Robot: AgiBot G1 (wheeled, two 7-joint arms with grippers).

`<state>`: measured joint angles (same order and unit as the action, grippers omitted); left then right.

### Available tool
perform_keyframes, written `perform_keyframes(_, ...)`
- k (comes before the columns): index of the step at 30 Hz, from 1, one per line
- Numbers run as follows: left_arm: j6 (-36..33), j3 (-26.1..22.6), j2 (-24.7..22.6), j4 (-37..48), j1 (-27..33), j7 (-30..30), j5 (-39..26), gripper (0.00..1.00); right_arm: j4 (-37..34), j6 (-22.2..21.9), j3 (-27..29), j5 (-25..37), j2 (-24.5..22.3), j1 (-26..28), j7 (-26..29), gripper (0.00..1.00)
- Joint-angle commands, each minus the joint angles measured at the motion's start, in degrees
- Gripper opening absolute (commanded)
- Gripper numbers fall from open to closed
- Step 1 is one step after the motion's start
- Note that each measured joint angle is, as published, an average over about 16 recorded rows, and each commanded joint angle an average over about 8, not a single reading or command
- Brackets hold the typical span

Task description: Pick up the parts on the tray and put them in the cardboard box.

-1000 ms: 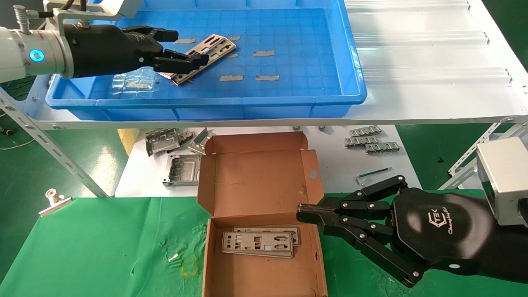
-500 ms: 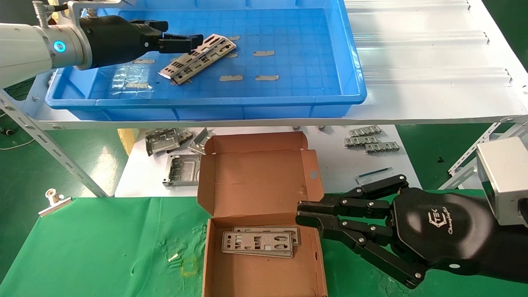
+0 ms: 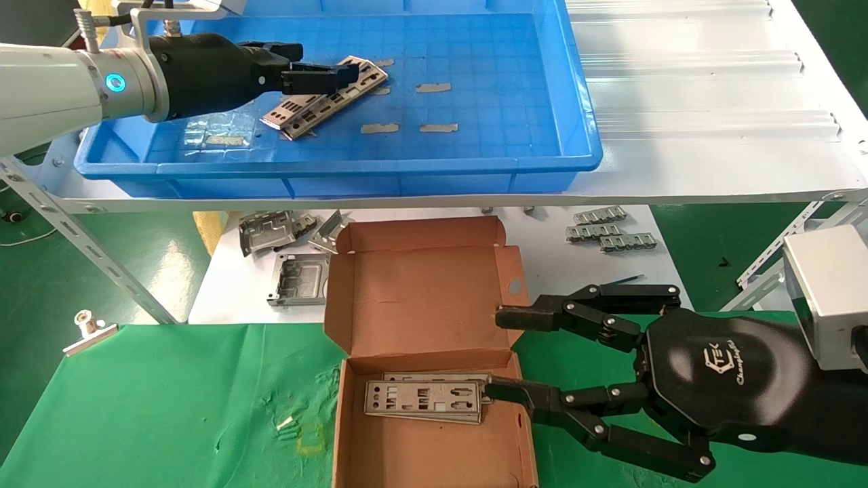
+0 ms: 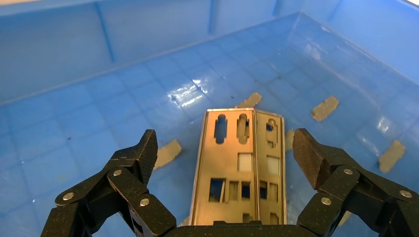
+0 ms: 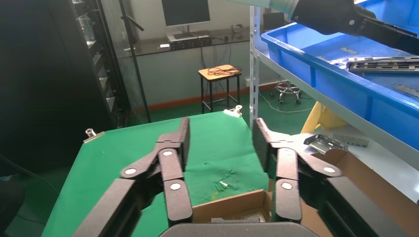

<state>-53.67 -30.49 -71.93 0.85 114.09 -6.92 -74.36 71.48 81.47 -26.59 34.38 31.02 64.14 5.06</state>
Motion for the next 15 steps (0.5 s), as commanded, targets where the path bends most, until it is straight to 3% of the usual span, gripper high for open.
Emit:
perform_keyframes(1,0.57,0.13,-0.23,0.12,0.08,-0.37,0.19,0.18,0.0,0.0,0.0,0.0,0.0,0.0,0.0,1.0)
perform_keyframes(2,1.1,0.23,-0.38,0.31,0.05,-0.82,0.34,0.05,0.0,0.0,0.0,0.0,0.0,0.0,0.0,1.0)
perform_keyframes(3,1.59,0.31,-0.54,0.49,0.0,-1.26,0.45,0.0,0.0,0.0,0.0,0.0,0.0,0.0,0.0,1.0)
perform_keyframes(15,1.53,-0.58,-1.28,0.09,-0.29,-3.31,-0.86,0.0,0.0,0.0,0.0,0.0,0.0,0.0,0.0,1.0)
